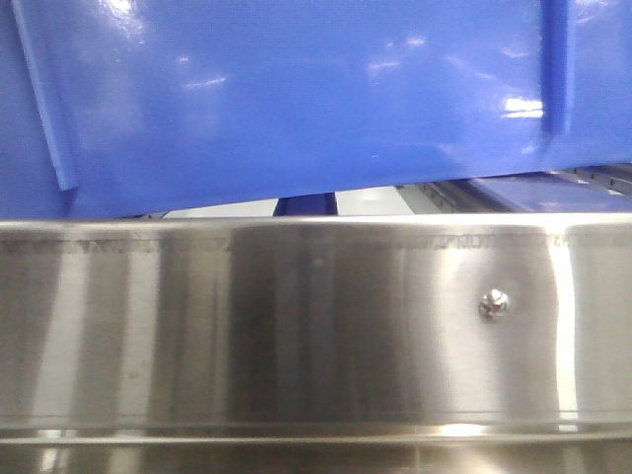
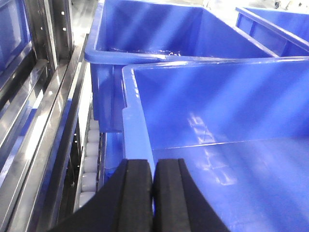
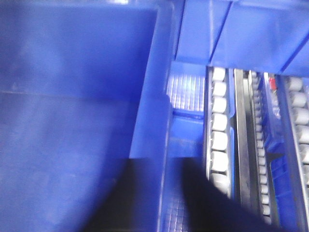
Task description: Move blue bin to conveyor side
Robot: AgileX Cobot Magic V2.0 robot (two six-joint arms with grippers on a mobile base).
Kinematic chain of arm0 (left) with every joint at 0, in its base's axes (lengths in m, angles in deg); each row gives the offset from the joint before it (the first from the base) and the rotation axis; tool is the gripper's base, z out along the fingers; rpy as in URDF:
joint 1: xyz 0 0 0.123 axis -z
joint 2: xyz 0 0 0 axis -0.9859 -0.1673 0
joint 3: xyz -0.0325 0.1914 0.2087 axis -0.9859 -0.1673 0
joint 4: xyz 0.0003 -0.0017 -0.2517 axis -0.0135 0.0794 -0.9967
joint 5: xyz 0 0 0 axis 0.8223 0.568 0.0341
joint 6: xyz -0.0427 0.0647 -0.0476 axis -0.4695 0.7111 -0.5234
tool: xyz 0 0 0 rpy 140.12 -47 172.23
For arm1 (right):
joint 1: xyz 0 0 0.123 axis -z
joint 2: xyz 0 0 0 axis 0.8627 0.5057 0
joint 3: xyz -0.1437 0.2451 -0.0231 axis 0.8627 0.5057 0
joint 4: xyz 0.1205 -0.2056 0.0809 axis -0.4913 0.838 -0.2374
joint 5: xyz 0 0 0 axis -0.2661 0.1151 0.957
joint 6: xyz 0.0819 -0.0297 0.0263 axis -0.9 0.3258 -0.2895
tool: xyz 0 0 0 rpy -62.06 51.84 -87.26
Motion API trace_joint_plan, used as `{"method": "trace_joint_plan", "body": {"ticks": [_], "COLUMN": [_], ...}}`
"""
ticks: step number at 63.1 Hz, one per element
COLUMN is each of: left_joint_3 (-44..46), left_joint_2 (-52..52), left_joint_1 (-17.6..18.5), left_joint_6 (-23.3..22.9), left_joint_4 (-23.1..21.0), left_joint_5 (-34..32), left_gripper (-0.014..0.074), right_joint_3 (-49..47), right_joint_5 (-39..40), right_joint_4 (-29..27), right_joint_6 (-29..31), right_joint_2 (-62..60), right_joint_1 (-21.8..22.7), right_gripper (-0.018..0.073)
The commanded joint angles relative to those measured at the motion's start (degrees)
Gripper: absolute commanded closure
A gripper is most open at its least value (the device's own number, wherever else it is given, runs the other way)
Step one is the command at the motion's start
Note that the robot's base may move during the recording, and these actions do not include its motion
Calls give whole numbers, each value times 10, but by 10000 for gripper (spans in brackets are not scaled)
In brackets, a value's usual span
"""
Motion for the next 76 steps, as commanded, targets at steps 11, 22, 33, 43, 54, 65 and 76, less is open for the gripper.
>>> {"method": "trace_joint_plan", "body": {"ticks": [11,22,33,43,54,65,76], "left_joint_3": [3,3,3,3,3,3,3], "left_joint_2": [1,1,1,1,1,1,1], "left_joint_1": [-1,-1,-1,-1,-1,-1,-1], "left_joint_6": [0,0,0,0,0,0,0], "left_joint_4": [-7,-7,-7,-7,-7,-7,-7], "left_joint_5": [24,24,25,25,25,26,30], "left_gripper": [602,602,602,602,602,602,602], "right_joint_3": [-5,-5,-5,-5,-4,-4,-3], "right_joint_5": [6,6,6,6,6,6,6], "right_joint_4": [7,7,7,10,15,15,7], "right_joint_6": [2,2,2,2,2,2,2], "right_joint_2": [19,43,62,63,65,65,64], "right_joint_1": [0,0,0,0,0,0,0], "right_gripper": [95,95,95,95,95,95,95]}}
